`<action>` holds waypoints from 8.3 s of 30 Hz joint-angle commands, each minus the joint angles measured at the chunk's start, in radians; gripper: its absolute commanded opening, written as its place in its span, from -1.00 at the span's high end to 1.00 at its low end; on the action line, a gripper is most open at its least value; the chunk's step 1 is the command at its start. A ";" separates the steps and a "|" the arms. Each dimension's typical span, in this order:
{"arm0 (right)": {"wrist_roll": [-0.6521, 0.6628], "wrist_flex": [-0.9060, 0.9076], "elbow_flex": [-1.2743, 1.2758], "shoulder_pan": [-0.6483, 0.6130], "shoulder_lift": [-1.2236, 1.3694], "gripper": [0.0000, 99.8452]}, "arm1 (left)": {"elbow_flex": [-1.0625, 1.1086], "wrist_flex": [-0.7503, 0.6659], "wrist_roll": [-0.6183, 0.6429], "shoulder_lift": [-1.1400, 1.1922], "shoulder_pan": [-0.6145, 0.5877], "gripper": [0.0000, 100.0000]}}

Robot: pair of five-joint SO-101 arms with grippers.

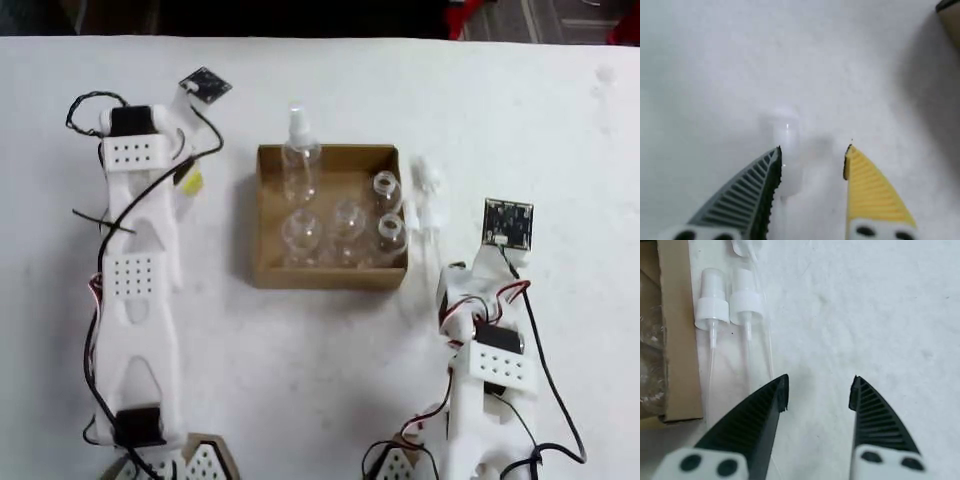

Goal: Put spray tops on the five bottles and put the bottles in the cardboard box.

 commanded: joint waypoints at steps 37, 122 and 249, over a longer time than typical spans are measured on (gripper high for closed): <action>0.015 -0.018 -0.006 -0.002 -0.016 0.64 | 0.118 0.018 -0.186 -0.093 0.030 0.89; 0.015 -0.018 -0.005 -0.007 -0.018 0.64 | 2.731 -1.900 0.980 -2.463 0.578 0.96; 0.015 -0.018 -0.006 -0.007 -0.018 0.64 | 3.264 -2.274 0.675 -2.312 0.553 0.96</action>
